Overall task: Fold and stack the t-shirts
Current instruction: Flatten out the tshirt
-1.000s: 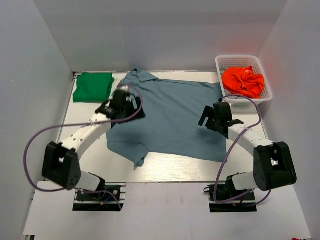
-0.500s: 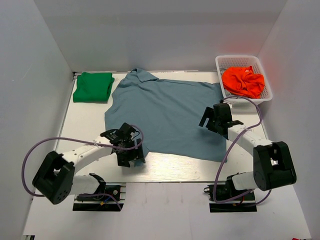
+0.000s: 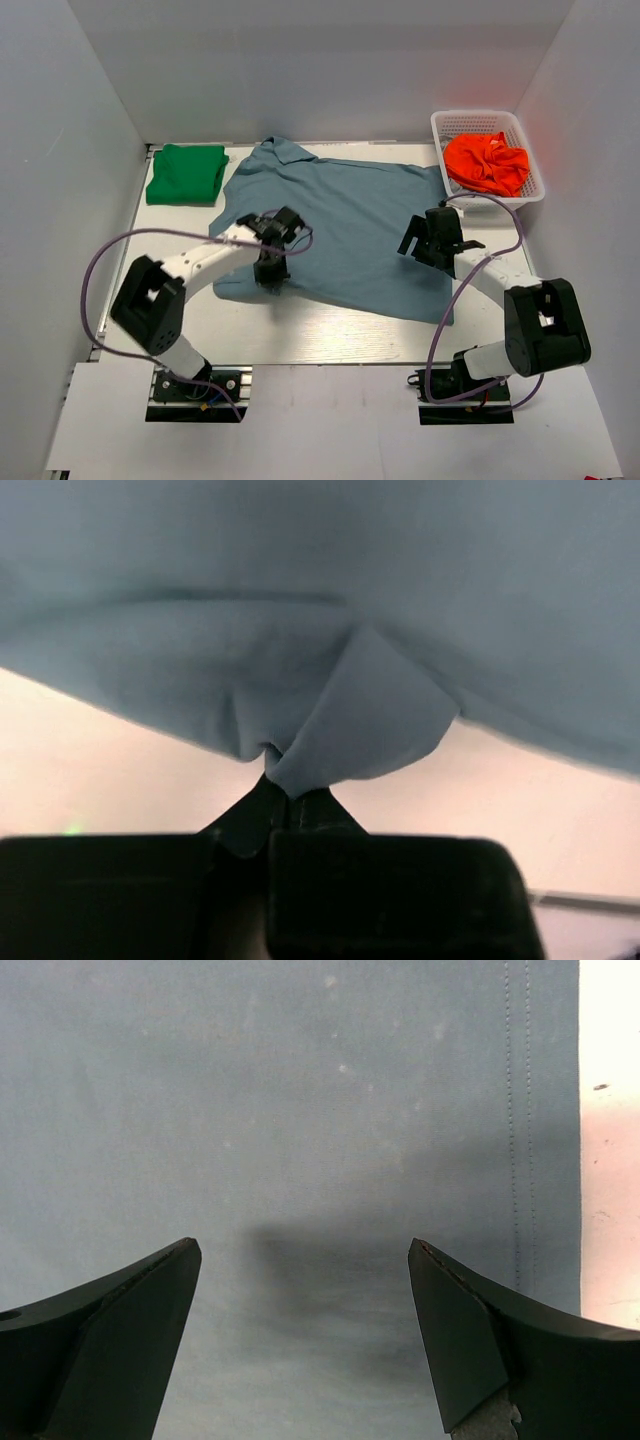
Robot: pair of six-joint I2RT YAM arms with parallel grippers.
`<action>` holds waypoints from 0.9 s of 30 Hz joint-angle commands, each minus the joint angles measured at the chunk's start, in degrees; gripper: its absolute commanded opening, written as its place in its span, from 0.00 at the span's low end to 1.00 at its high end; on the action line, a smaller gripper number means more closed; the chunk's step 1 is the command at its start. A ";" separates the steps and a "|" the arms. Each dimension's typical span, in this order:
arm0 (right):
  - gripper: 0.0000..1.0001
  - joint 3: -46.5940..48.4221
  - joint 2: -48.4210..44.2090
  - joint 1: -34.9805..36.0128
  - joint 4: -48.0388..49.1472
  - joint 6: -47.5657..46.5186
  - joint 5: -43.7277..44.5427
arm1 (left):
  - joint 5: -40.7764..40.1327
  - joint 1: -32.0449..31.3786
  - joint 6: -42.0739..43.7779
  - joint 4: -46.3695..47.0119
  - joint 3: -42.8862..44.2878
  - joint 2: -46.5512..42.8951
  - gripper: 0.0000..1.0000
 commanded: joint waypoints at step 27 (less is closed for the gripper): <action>0.89 3.14 6.55 -0.19 0.82 -1.25 -6.39 | -7.26 0.53 6.88 10.80 1.87 2.62 0.97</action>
